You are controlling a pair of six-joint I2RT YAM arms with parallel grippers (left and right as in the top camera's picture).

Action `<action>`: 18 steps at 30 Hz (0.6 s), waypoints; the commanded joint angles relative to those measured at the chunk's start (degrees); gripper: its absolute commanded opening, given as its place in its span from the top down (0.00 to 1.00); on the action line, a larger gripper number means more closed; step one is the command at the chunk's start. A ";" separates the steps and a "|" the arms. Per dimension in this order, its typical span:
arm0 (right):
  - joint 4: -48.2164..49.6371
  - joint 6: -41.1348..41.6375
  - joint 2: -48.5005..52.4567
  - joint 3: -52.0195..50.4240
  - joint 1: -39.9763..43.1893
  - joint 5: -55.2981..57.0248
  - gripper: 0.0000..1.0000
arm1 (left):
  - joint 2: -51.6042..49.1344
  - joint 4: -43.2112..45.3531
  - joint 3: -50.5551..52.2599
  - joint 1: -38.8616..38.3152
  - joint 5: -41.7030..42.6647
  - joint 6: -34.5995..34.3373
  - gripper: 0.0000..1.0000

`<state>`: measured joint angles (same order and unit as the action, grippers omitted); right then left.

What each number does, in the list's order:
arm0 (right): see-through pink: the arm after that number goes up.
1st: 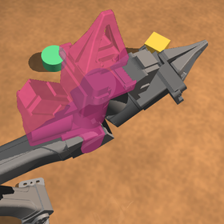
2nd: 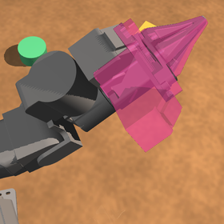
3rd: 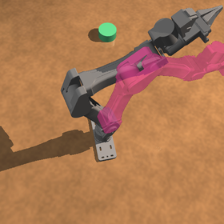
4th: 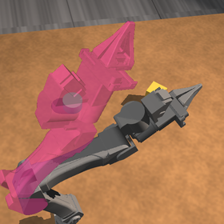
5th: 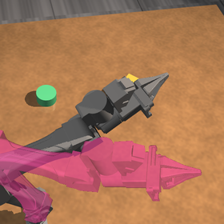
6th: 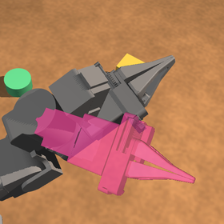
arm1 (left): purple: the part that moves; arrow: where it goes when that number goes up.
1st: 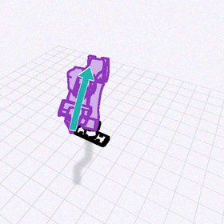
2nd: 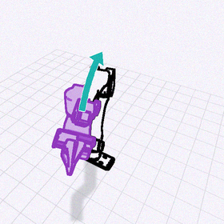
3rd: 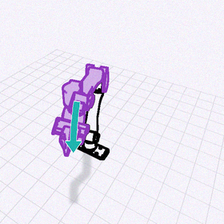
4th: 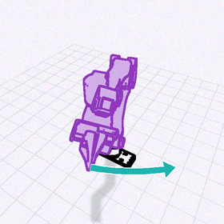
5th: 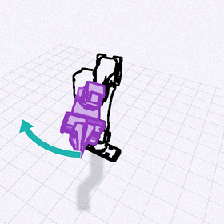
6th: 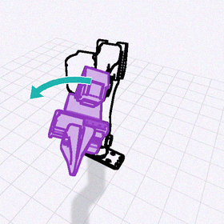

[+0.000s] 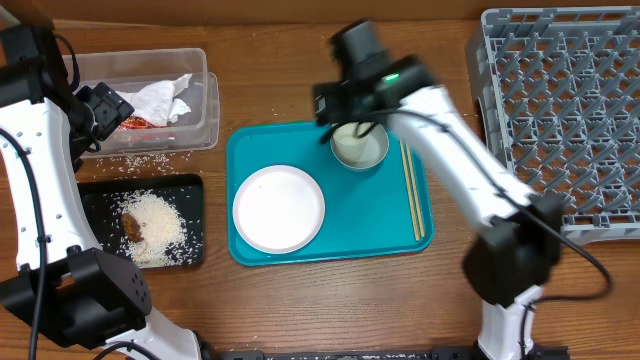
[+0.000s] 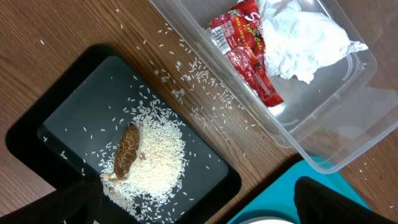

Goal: Sort waste into correct bins and load items into the dishwasher
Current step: 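Return the right gripper to the teal tray over the saucer, then grasp the white saucer rim with the right gripper and lift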

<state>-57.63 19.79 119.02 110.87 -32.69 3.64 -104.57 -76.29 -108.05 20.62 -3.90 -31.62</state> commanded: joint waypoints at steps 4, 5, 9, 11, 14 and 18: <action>1.01 6.91 6.34 0.09 -4.00 12.44 0.26 | 0.76 0.07 -0.33 -0.39 -0.57 -0.33 0.00; 1.07 6.93 7.10 0.09 -4.24 12.44 0.29 | 0.76 0.07 -0.33 -0.39 -0.57 -0.33 0.00; 1.11 7.28 9.77 0.09 -4.44 12.41 0.36 | 0.76 0.07 -0.33 -0.39 -0.55 -0.33 0.00; 0.59 7.28 10.93 0.09 -4.35 12.44 0.40 | 0.76 0.07 -0.33 -0.39 -0.57 -0.33 0.00; 0.28 7.28 10.95 0.13 -4.26 12.41 0.50 | 0.76 0.07 -0.33 -0.39 -0.57 -0.33 0.00; -0.37 7.28 10.23 1.31 -4.50 12.41 0.68 | 0.76 0.07 -0.33 -0.39 -0.55 -0.33 0.00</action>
<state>-57.89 26.63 129.95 110.91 -37.15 15.07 -104.57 -76.27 -108.05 20.62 -3.90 -31.62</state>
